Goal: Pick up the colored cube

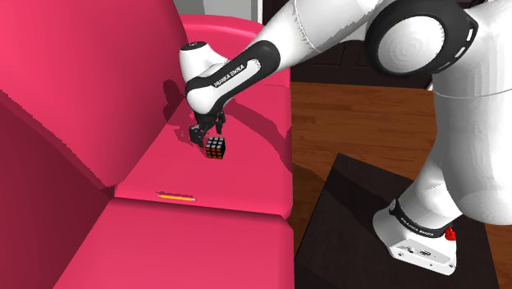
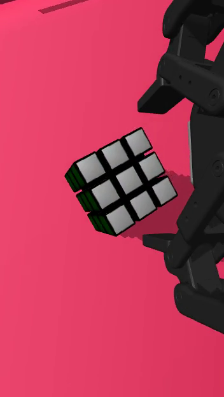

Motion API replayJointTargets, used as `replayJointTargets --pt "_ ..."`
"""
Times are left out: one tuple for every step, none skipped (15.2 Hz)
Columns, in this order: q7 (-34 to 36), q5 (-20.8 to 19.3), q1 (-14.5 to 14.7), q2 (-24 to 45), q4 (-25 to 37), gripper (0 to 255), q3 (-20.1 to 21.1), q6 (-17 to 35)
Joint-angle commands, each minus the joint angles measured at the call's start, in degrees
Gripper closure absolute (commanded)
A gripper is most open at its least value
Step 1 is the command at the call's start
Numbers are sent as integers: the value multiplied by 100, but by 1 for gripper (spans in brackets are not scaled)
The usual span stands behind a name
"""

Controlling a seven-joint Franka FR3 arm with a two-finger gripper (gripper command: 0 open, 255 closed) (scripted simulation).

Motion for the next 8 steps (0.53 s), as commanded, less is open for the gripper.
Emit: replayJointTargets --pt "1 1 1 115 24 0 1 95" --pt "1 2 0 160 15 0 1 150" --pt "1 2 0 203 2 0 1 206" --pt "1 2 0 250 -4 0 2 260" --pt "0 3 0 276 -11 0 2 291" --pt "0 3 0 277 -10 0 2 291" --pt "0 3 0 277 -9 0 2 291" --pt "3 2 2 282 -2 255 2 289"
